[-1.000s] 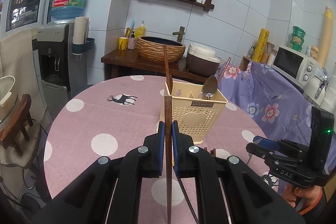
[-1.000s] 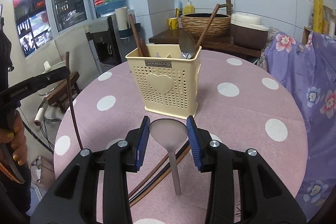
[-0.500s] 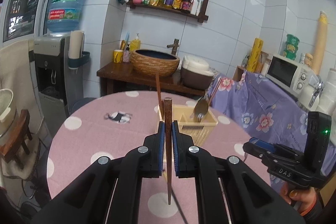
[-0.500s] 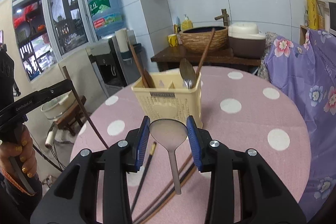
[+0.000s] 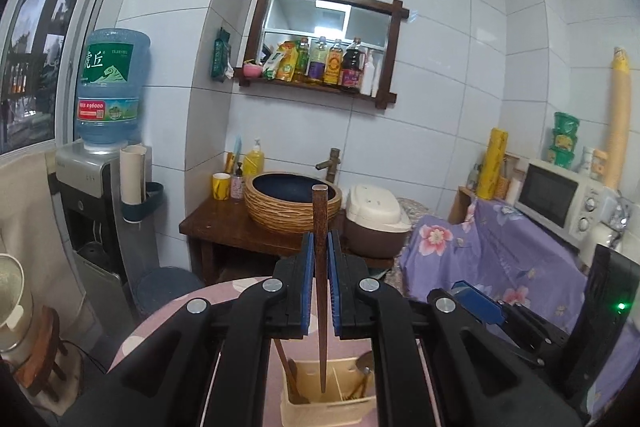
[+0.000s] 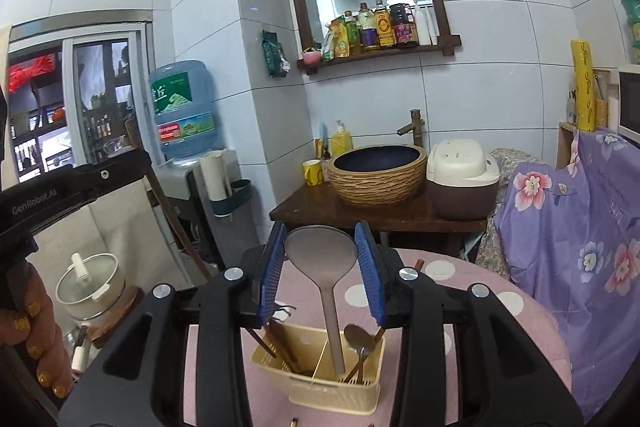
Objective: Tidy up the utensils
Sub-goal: 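Open right tool dropping clear spoon into caddy while left tool releases chopstick, then move both tools back down over the remaining chopsticks on the table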
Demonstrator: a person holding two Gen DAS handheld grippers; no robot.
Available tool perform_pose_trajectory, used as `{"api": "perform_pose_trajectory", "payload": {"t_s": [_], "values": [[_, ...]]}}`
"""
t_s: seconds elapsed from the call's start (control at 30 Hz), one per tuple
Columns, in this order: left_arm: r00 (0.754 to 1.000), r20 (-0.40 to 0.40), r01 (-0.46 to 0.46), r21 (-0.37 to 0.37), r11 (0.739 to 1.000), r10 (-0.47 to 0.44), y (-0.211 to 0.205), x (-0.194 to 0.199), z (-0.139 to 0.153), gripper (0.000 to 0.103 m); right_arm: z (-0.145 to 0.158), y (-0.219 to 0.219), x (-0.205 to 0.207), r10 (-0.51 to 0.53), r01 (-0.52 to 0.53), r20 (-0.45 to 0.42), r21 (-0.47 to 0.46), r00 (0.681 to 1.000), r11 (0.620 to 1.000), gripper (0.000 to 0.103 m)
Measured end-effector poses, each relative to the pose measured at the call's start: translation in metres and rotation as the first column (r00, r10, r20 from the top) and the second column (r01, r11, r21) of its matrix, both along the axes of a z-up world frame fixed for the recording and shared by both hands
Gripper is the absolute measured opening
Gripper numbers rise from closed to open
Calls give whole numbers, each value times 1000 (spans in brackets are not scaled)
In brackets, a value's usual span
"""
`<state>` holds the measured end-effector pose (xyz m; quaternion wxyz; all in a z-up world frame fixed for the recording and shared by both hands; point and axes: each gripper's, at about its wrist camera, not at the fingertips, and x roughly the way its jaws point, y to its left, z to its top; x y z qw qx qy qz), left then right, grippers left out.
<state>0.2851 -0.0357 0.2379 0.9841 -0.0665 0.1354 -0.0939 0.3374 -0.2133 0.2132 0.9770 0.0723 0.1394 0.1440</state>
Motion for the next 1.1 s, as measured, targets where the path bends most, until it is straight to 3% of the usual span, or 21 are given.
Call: {"api": "perform_pose_trajectory", "payload": {"t_s": [0.17,0.4,0.6,0.77,0.87,0.9,1.0,1.07,1.1], "values": [[997,-80,0,-4,1000,-1,-3,21,-48,8,-48,4,26,-21,22,-78,5,997,1000,37],[988,-154,0,-8,1000,-1,0,24,-101,8,-105,11,28,-46,42,-139,-30,989,999,37],[978,-210,-2,-5,1000,1,0,30,-128,8,-133,19,24,-72,60,-155,-76,985,995,37],[979,-205,-1,-10,1000,-1,3,27,-131,8,-139,18,24,-84,71,-156,-87,984,994,37],[977,-211,21,-26,999,-26,6,22,-129,9,-136,15,16,-85,75,-137,-78,987,994,56],[979,-205,22,-22,1000,-26,8,17,-128,15,-134,13,11,-91,82,-121,-71,989,994,62],[984,-179,11,-15,1000,-14,13,-5,-133,58,-130,9,-8,-112,104,-105,-82,988,991,63],[985,-175,-1,4,1000,2,16,-20,-140,61,-133,5,-25,-136,124,-120,-105,983,987,68],[982,-190,-4,26,1000,9,18,-29,-148,62,-137,4,-31,-147,132,-138,-117,979,984,76]]}}
